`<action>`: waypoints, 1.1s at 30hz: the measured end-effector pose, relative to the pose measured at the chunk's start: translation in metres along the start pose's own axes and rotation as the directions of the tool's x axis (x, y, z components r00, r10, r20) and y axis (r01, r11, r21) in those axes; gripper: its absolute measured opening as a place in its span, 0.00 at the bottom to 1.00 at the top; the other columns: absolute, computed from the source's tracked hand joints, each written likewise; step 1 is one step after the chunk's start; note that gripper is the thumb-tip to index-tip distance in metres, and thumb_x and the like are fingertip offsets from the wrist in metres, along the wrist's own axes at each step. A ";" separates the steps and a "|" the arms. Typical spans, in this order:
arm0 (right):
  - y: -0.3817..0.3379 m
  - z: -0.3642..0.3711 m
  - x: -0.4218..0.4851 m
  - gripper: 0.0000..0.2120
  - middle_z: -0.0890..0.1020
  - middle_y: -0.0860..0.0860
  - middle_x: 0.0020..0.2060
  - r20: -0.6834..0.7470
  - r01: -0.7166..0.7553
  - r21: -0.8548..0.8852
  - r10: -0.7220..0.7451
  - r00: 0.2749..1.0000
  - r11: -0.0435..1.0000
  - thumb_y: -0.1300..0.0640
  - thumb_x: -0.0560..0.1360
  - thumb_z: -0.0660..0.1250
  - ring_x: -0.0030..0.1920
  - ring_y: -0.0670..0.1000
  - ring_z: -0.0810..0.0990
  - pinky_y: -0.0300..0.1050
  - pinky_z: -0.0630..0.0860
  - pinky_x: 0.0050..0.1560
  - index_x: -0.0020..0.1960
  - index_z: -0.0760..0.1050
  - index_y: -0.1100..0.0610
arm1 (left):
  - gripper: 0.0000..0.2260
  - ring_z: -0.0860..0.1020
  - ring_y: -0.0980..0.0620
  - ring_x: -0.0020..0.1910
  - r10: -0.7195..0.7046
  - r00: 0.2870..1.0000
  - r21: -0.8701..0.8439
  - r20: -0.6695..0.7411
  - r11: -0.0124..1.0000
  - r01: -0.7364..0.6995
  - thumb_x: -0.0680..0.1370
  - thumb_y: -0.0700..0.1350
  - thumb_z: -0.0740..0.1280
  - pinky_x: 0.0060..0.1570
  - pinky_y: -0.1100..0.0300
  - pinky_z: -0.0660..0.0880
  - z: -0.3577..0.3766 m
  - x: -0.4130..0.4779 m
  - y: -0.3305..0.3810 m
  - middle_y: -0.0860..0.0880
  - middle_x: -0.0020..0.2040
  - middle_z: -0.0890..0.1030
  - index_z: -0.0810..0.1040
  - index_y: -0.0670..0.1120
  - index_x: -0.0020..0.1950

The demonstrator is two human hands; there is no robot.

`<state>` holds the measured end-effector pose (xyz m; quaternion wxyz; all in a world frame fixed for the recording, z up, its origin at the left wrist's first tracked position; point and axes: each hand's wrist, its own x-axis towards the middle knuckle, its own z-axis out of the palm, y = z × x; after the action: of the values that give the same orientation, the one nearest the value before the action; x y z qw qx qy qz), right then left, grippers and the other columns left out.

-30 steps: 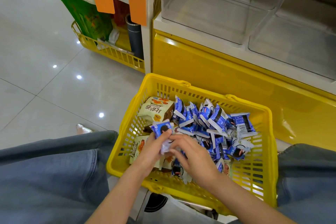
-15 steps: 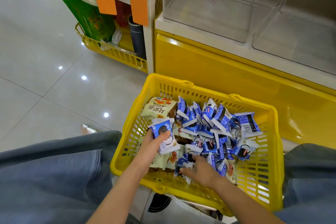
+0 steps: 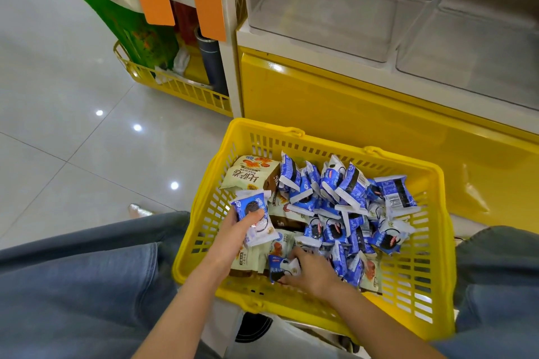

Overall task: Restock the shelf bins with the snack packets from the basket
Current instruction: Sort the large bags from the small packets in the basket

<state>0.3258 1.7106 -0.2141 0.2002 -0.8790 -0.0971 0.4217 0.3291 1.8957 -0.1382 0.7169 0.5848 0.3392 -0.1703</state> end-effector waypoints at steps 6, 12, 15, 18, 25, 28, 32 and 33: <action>0.001 -0.038 -0.012 0.20 0.76 0.44 0.37 -0.008 0.020 0.231 -0.019 1.000 0.973 0.51 0.71 0.72 0.36 0.42 0.75 0.27 0.68 0.28 0.59 0.71 0.56 | 0.17 0.82 0.56 0.45 0.033 0.999 0.054 0.007 0.998 -0.033 0.74 0.48 0.68 0.43 0.61 0.76 0.010 -0.006 0.008 0.50 0.51 0.83 0.72 0.53 0.62; 0.002 -0.127 -0.053 0.15 0.76 0.47 0.36 -0.236 0.108 0.289 -0.038 0.971 0.951 0.50 0.73 0.69 0.27 0.40 0.75 0.29 0.67 0.24 0.52 0.64 0.51 | 0.11 0.76 0.68 0.43 0.200 0.974 0.180 0.107 0.959 -0.217 0.74 0.49 0.69 0.37 0.73 0.68 0.063 0.007 0.047 0.59 0.51 0.79 0.71 0.58 0.53; 0.017 -0.166 -0.064 0.17 0.73 0.49 0.30 -0.562 0.103 0.257 0.061 0.825 0.961 0.47 0.75 0.65 0.23 0.43 0.70 0.33 0.63 0.20 0.53 0.59 0.52 | 0.15 0.75 0.64 0.42 0.300 0.941 0.292 0.160 0.896 -0.335 0.74 0.50 0.69 0.36 0.72 0.66 0.107 0.027 0.067 0.59 0.47 0.76 0.68 0.51 0.57; 0.042 -0.187 -0.060 0.19 0.74 0.51 0.33 -0.713 0.083 0.335 0.195 0.674 0.939 0.47 0.76 0.65 0.26 0.44 0.70 0.35 0.63 0.21 0.55 0.59 0.56 | 0.19 0.75 0.55 0.46 0.314 0.917 0.449 0.248 0.801 -0.396 0.75 0.52 0.68 0.40 0.64 0.68 0.149 0.044 0.075 0.53 0.49 0.75 0.66 0.46 0.60; 0.092 -0.176 -0.039 0.17 0.79 0.57 0.51 -0.517 -0.166 0.236 0.268 0.813 0.957 0.56 0.76 0.67 0.45 0.56 0.77 0.46 0.69 0.42 0.61 0.70 0.61 | 0.28 0.64 0.42 0.67 0.267 0.855 0.813 0.444 0.283 -0.510 0.78 0.52 0.62 0.64 0.51 0.63 0.184 0.062 0.063 0.42 0.69 0.63 0.58 0.43 0.73; 0.091 -0.172 -0.045 0.19 0.73 0.58 0.60 -0.686 -0.175 0.067 0.173 0.707 0.982 0.59 0.76 0.66 0.59 0.58 0.71 0.47 0.66 0.58 0.64 0.69 0.62 | 0.22 0.64 0.47 0.65 0.499 0.698 0.747 0.514 0.140 -0.650 0.79 0.49 0.61 0.63 0.55 0.60 0.178 0.052 0.066 0.46 0.65 0.67 0.62 0.46 0.72; 0.058 -0.148 -0.056 0.09 0.77 0.48 0.47 -0.822 0.056 -0.013 -0.042 0.568 0.998 0.58 0.76 0.65 0.46 0.46 0.75 0.39 0.73 0.46 0.55 0.74 0.56 | 0.11 0.71 0.58 0.54 0.687 0.585 0.608 0.431 0.258 -0.751 0.79 0.45 0.60 0.54 0.65 0.68 0.143 0.032 0.044 0.53 0.55 0.74 0.71 0.48 0.61; 0.050 -0.136 -0.058 0.07 0.77 0.45 0.44 -0.774 0.107 0.034 -0.041 0.632 0.994 0.56 0.77 0.64 0.42 0.43 0.75 0.37 0.74 0.42 0.54 0.73 0.54 | 0.09 0.72 0.63 0.50 0.661 0.623 0.619 0.419 0.294 -0.729 0.79 0.45 0.61 0.51 0.70 0.69 0.129 0.030 0.030 0.56 0.53 0.74 0.71 0.50 0.59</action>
<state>0.3963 1.6088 -0.1185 0.2730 -0.9618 -0.0221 0.0008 0.4068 1.7847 -0.1259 0.4255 0.9014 -0.0795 0.0109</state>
